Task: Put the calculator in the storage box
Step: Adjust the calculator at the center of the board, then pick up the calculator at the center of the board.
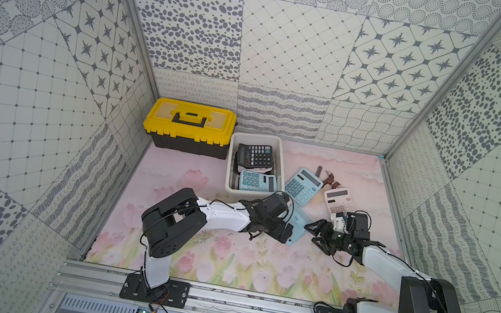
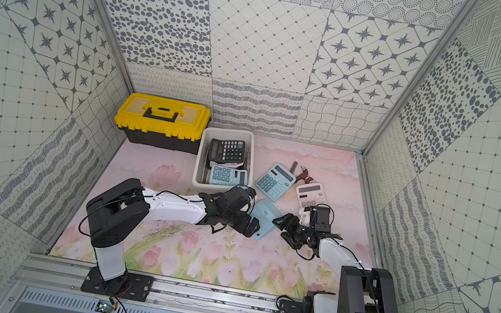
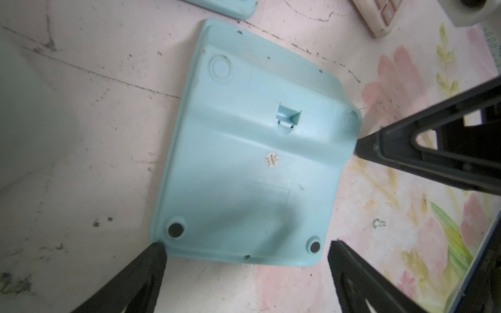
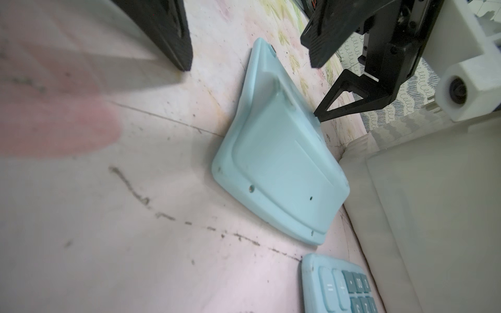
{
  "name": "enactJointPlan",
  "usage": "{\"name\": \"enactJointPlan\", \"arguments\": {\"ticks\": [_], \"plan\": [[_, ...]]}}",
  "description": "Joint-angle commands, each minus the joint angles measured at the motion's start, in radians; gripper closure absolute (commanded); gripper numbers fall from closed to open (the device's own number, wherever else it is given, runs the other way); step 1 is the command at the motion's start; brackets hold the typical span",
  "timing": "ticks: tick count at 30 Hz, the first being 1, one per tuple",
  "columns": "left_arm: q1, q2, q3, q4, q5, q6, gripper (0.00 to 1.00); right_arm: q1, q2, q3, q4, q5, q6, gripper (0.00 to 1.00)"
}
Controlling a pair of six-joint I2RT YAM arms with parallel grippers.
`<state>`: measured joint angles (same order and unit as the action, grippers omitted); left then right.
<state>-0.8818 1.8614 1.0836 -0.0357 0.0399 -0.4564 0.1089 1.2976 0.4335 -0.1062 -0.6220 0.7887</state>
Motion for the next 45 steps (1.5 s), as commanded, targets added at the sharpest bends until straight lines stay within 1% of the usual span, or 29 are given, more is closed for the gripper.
{"name": "enactJointPlan", "arguments": {"ticks": [1, 4, 8, 17, 19, 20, 24, 30, 37, 41, 45], "plan": [[-0.002, 0.026, 0.014, 0.061, 0.003, 0.025, 0.01, -0.002, 0.022, -0.019, 0.077, -0.013, 0.023, 0.26], [-0.008, 0.018, 0.001, 0.066, 0.026, 0.02, 0.01, -0.003, 0.034, -0.027, 0.097, -0.015, 0.031, 0.26], [-0.028, 0.009, -0.022, 0.087, 0.092, 0.0, 0.01, -0.016, 0.033, -0.033, 0.108, -0.013, 0.037, 0.26], [-0.128, -0.01, -0.024, 0.099, 0.134, -0.038, 0.01, -0.115, 0.01, -0.065, 0.14, -0.041, 0.042, 0.26], [-0.132, -0.026, -0.029, 0.097, 0.122, -0.046, 0.01, -0.146, 0.008, -0.07, 0.139, -0.055, 0.03, 0.26], [-0.132, -0.035, -0.033, 0.093, 0.098, -0.047, 0.01, -0.161, 0.009, -0.071, 0.14, -0.062, 0.025, 0.26], [-0.125, -0.047, -0.015, 0.021, -0.043, -0.031, 0.0, -0.199, 0.028, -0.069, 0.15, -0.091, 0.002, 0.26], [-0.079, 0.019, 0.077, -0.064, -0.071, -0.048, 0.0, -0.21, 0.075, -0.072, 0.2, -0.121, 0.009, 0.26], [-0.059, 0.106, 0.151, -0.077, -0.009, -0.044, 0.0, -0.21, 0.118, -0.079, 0.25, -0.147, 0.03, 0.26], [-0.057, 0.129, 0.154, -0.063, 0.034, -0.044, 0.0, -0.208, 0.151, -0.086, 0.296, -0.162, 0.051, 0.26], [-0.058, 0.136, 0.15, -0.036, 0.106, -0.047, 0.0, -0.203, 0.187, -0.091, 0.349, -0.175, 0.077, 0.26]]}}
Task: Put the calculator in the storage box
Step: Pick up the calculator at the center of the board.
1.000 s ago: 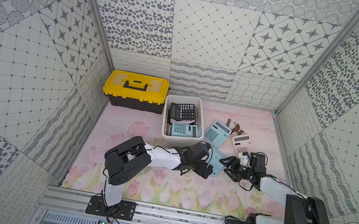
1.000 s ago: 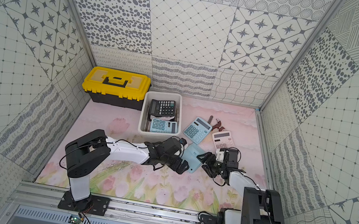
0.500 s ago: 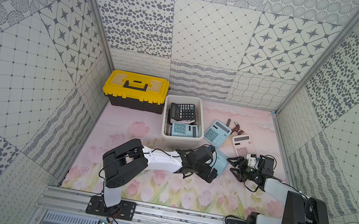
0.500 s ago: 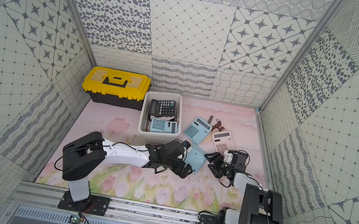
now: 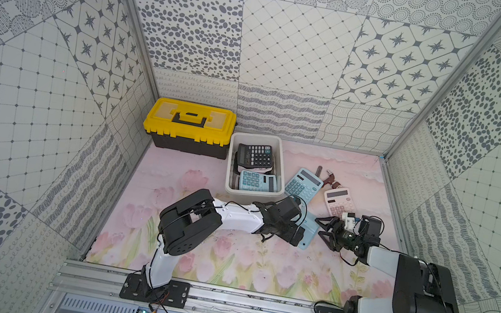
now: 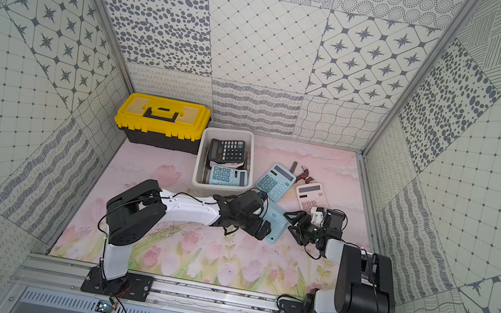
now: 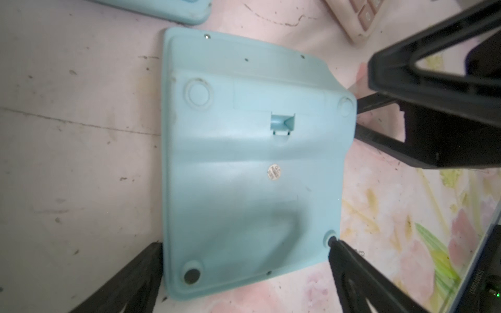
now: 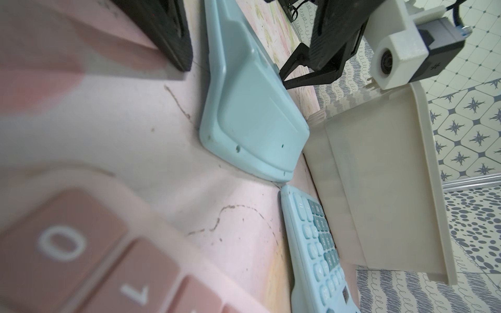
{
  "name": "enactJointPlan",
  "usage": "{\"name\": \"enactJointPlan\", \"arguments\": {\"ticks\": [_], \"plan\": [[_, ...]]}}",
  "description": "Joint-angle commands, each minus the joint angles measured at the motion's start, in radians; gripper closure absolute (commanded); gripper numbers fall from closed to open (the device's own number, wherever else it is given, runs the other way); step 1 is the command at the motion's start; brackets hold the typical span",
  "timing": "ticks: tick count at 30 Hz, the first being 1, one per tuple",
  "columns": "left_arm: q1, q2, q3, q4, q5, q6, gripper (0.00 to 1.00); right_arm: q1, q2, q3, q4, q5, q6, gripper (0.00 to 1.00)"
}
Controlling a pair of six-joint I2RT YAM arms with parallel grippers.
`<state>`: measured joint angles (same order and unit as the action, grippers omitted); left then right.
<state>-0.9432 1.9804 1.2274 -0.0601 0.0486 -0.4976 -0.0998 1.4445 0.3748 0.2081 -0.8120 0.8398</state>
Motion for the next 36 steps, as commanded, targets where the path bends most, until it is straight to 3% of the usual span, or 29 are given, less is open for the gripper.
{"name": "enactJointPlan", "arguments": {"ticks": [1, 7, 23, 36], "plan": [[0.003, 0.017, 0.005, -0.006, 0.113, -0.007, 0.0, 0.009, 0.047, -0.033, 0.046, 0.011, 0.032, 0.26], [0.003, 0.0, -0.012, 0.023, 0.164, -0.019, 0.0, 0.03, 0.073, -0.037, 0.108, 0.0, 0.068, 0.28], [0.003, -0.071, -0.059, 0.073, 0.214, -0.067, 0.0, 0.083, 0.033, -0.045, 0.162, -0.012, 0.096, 0.5], [0.008, -0.143, -0.065, 0.063, 0.225, -0.124, 0.01, 0.127, -0.105, -0.041, 0.076, 0.005, 0.046, 0.68]]}}
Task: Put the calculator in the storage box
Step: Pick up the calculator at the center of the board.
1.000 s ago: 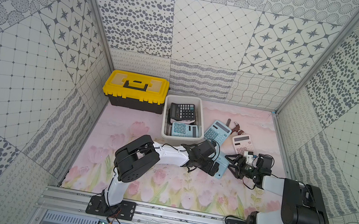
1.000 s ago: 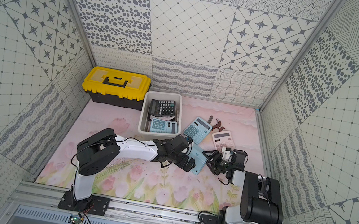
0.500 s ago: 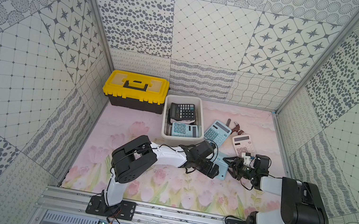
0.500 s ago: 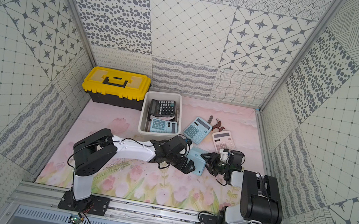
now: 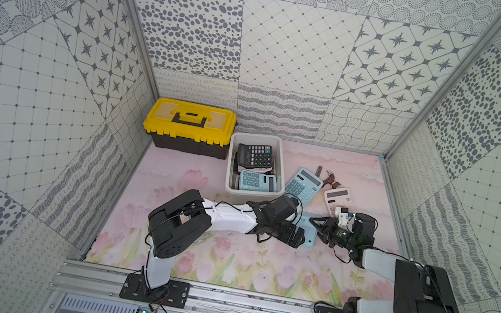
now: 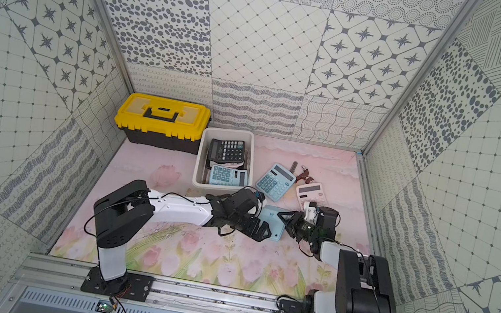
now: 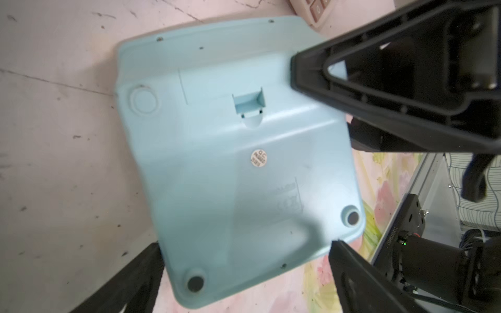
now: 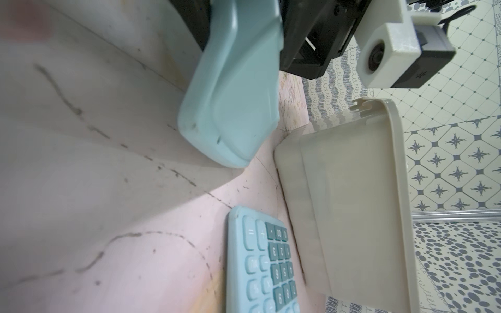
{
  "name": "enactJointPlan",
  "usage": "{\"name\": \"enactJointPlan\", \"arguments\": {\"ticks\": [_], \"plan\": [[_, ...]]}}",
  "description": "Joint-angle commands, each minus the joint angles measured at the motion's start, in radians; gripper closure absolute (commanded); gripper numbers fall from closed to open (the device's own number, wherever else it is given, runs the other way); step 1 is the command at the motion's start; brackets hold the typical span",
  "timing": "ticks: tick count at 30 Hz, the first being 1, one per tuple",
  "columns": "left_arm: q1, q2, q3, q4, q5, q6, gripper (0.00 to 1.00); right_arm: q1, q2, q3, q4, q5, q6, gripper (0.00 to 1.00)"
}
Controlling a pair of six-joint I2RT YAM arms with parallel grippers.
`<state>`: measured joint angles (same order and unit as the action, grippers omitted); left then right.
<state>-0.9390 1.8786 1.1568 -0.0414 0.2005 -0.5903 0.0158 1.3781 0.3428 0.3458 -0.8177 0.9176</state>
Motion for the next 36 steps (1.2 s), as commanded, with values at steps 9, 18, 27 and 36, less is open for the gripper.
{"name": "enactJointPlan", "arguments": {"ticks": [9, 18, 27, 36], "plan": [[0.011, -0.158, 0.006, -0.062, 0.049, -0.087, 0.0, 0.012, -0.205, 0.021, -0.232, 0.047, -0.118, 0.72], [0.03, -0.397, 0.063, -0.325, -0.059, -0.169, 0.0, 0.077, -0.407, 0.1, -0.386, 0.136, -0.224, 0.72], [0.14, -0.509, 0.144, -0.53, -0.005, -0.252, 0.0, 0.3, -0.557, 0.239, -0.571, 0.389, -0.382, 0.71], [0.27, -0.532, 0.2, -0.607, 0.171, -0.408, 0.0, 0.564, -0.619, 0.337, -0.683, 0.741, -0.569, 0.71]]}}
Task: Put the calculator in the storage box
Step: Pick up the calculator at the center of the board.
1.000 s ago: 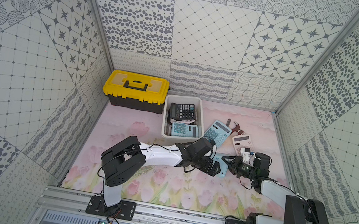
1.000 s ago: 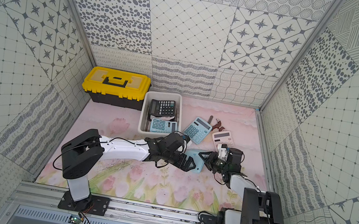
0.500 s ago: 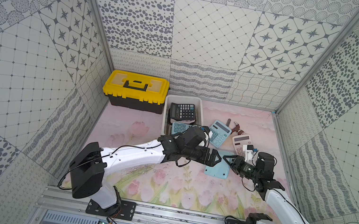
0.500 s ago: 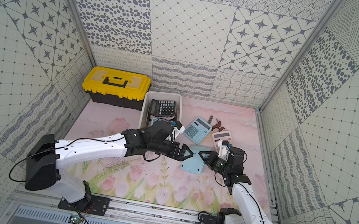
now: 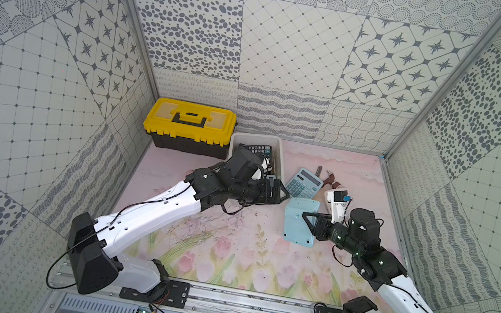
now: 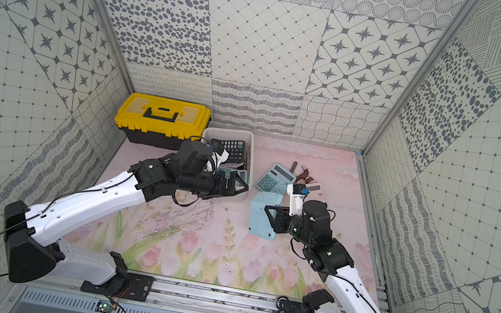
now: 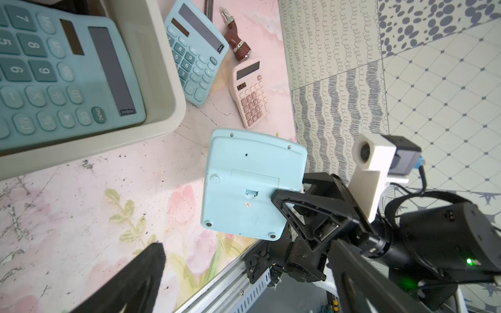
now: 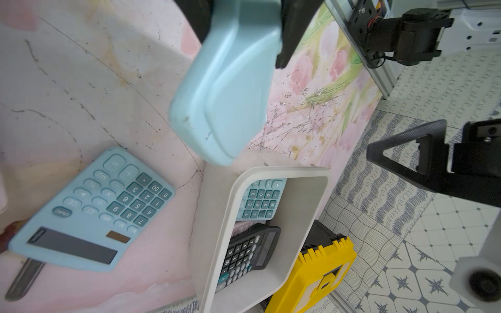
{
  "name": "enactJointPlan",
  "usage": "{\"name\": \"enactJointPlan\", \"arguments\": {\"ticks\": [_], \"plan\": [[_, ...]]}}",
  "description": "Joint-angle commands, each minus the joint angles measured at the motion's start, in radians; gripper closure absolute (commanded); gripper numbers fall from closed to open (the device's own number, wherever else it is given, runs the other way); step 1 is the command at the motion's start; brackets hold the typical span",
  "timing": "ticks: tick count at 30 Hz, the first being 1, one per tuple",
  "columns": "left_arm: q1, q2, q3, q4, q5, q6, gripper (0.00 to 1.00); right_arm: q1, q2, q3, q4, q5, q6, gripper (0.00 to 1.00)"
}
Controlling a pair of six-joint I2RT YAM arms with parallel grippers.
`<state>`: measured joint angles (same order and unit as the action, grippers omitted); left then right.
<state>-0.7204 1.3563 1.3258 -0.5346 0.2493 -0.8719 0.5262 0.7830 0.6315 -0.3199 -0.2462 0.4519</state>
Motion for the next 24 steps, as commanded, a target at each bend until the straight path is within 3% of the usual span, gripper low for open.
{"name": "enactJointPlan", "arguments": {"ticks": [1, 7, 14, 24], "plan": [[0.064, -0.004, 0.038, -0.116, 0.147, -0.148, 0.0, 0.085, -0.026, 0.057, -0.026, 0.21, -0.127, 0.71], [0.089, 0.068, 0.127, -0.219, 0.219, -0.206, 0.0, 0.304, 0.006, 0.108, -0.044, 0.499, -0.298, 0.71], [0.089, 0.11, 0.177, -0.288, 0.24, -0.245, 0.0, 0.59, 0.145, 0.171, -0.016, 0.858, -0.522, 0.69], [0.089, 0.145, 0.169, -0.34, 0.282, -0.276, 0.0, 0.764, 0.325, 0.217, 0.091, 1.099, -0.715, 0.7]]}}
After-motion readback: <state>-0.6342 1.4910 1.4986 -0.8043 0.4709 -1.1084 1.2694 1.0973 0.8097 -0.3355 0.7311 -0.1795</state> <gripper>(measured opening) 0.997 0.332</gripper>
